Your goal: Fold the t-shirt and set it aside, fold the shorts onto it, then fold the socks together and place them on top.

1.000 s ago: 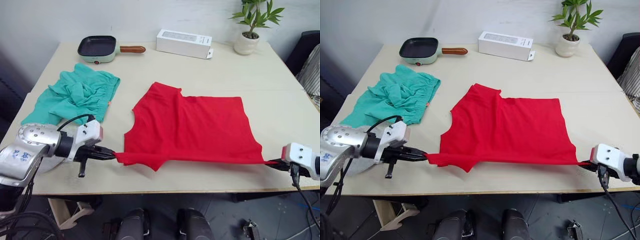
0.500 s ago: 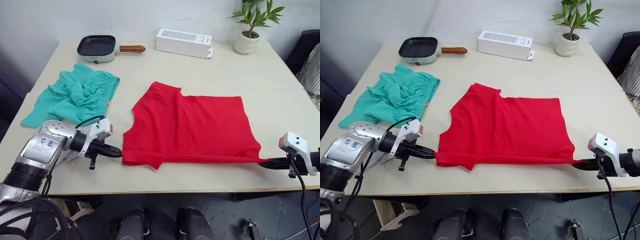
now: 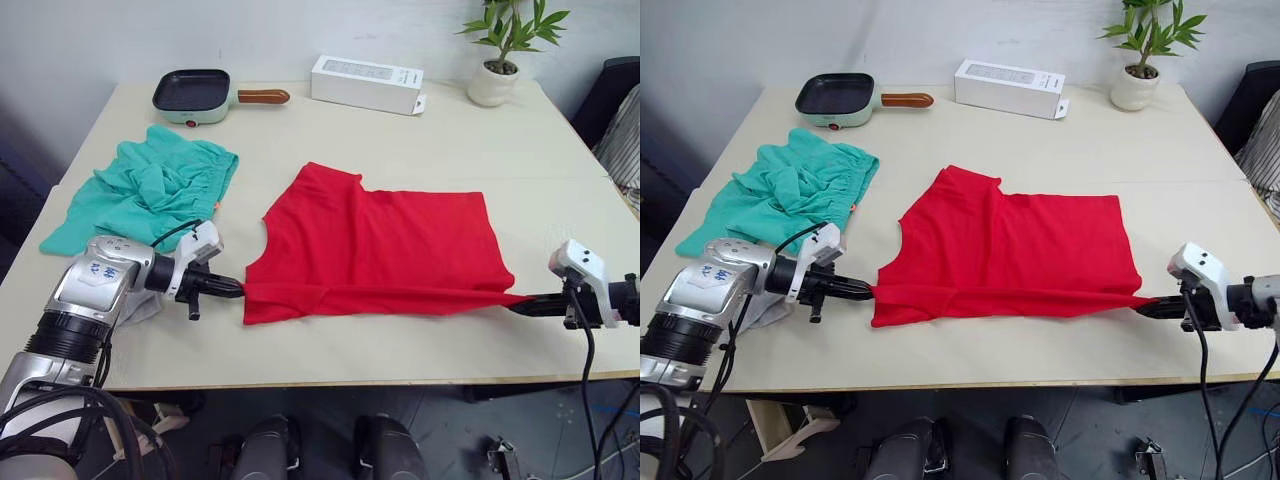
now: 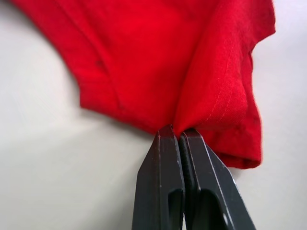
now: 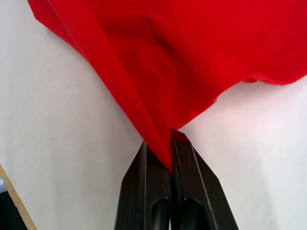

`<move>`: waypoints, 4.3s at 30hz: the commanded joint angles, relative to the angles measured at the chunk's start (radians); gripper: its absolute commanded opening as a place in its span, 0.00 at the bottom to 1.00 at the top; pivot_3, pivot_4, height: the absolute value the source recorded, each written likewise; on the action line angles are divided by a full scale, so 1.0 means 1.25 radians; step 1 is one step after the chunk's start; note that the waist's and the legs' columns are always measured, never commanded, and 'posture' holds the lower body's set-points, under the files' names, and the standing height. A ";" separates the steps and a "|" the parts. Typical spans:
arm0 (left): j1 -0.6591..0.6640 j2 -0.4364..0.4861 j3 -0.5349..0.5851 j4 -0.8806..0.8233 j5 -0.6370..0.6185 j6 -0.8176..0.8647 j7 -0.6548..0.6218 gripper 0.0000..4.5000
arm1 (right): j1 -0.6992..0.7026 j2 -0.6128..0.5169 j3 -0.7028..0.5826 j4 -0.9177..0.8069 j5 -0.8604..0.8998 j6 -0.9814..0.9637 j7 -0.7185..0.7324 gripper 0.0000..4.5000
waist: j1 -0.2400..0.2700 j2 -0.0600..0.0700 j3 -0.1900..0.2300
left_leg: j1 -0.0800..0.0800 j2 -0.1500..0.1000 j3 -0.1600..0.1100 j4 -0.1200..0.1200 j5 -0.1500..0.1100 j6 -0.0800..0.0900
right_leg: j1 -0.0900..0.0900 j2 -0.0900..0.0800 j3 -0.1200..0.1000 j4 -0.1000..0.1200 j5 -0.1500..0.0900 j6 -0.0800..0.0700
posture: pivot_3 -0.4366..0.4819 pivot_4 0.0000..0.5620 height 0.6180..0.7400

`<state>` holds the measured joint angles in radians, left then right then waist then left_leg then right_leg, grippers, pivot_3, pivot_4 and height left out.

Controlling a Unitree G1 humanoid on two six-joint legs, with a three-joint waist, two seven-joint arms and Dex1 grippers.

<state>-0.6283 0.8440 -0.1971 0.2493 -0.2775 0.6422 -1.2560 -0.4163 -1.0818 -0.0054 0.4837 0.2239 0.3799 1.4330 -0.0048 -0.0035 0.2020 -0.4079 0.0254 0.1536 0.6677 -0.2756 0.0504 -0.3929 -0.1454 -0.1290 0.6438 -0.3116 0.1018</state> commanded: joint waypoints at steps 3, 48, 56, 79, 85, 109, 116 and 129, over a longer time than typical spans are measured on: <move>-0.002 -0.025 0.037 -0.004 0.004 -0.011 0.045 0.09 | 0.001 0.015 -0.029 -0.005 0.014 0.039 -0.035 0.00 | 0.000 0.000 0.000 | 0.000 0.000 0.000 0.000 0.000 0.000 | 0.000 0.000 0.000 0.000 0.000 0.000 | 0.48 0.27 1.00; 0.110 -0.267 -0.006 0.003 0.182 -0.641 0.190 0.01 | 0.360 0.299 -0.160 -0.477 0.089 -0.221 -0.331 0.00 | 0.004 -0.002 -0.001 | 0.001 -0.001 0.000 -0.002 -0.001 0.002 | 0.002 -0.001 0.002 -0.002 0.000 0.000 | 0.48 0.27 1.00; 0.080 -0.303 0.030 0.069 0.205 -0.618 0.317 0.01 | 0.359 0.327 -0.181 -0.432 0.072 -0.221 -0.422 0.00 | 0.003 -0.002 -0.001 | 0.001 -0.001 -0.001 -0.002 -0.001 0.002 | 0.002 -0.002 0.001 -0.001 0.000 0.000 | 0.48 0.27 1.00; 0.123 -0.238 0.200 -0.011 0.053 -0.483 0.330 0.01 | 0.301 0.316 -0.407 -0.171 0.183 -0.331 -0.537 0.00 | 0.000 -0.003 -0.002 | 0.001 -0.001 -0.001 -0.003 -0.001 0.002 | 0.002 -0.002 0.001 -0.002 0.001 0.001 | 0.48 0.27 1.00; 0.199 -0.236 0.112 -0.150 0.073 -0.472 0.265 0.01 | 0.431 0.320 -0.298 -0.407 0.185 -0.270 -0.445 0.00 | 0.002 -0.003 -0.002 | 0.002 0.000 -0.001 -0.004 -0.002 0.000 | 0.002 -0.001 0.003 -0.004 0.001 0.001 | 0.48 0.27 1.00; 0.314 -0.071 0.184 -0.199 0.112 -0.634 0.239 0.56 | 0.462 0.167 -0.348 -0.224 0.033 -0.525 -0.361 0.52 | 0.001 -0.002 -0.006 | 0.002 0.000 0.000 -0.005 -0.005 -0.004 | 0.002 -0.002 0.004 -0.006 0.001 0.000 | 0.48 0.27 1.00; 0.313 -0.081 0.106 -0.169 0.212 -0.722 0.262 0.69 | 0.408 0.175 -0.274 -0.138 -0.116 -0.667 -0.452 0.65 | 0.002 -0.002 -0.005 | 0.002 0.000 0.001 -0.007 -0.005 -0.004 | 0.002 -0.002 0.004 -0.010 0.001 0.000 | 0.48 0.27 1.00; 0.272 -0.098 0.041 -0.105 0.317 -0.739 0.310 0.69 | 0.312 0.159 -0.161 -0.008 -0.269 -0.750 -0.589 0.65 | -0.001 -0.005 -0.008 | 0.011 0.001 0.001 -0.008 -0.005 -0.003 | 0.012 -0.002 0.004 -0.014 0.001 0.000 | 0.48 0.27 1.00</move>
<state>-0.2925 0.7154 -0.1211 0.0835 0.0660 -0.2892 -0.8785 -0.0266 -0.8701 -0.2338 0.4328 -0.0677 -0.5710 0.7190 -0.0054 -0.0097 0.1923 -0.3907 0.0264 0.1551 0.6565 -0.2823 0.0465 -0.3743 -0.1477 -0.1237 0.6245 -0.3107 0.1019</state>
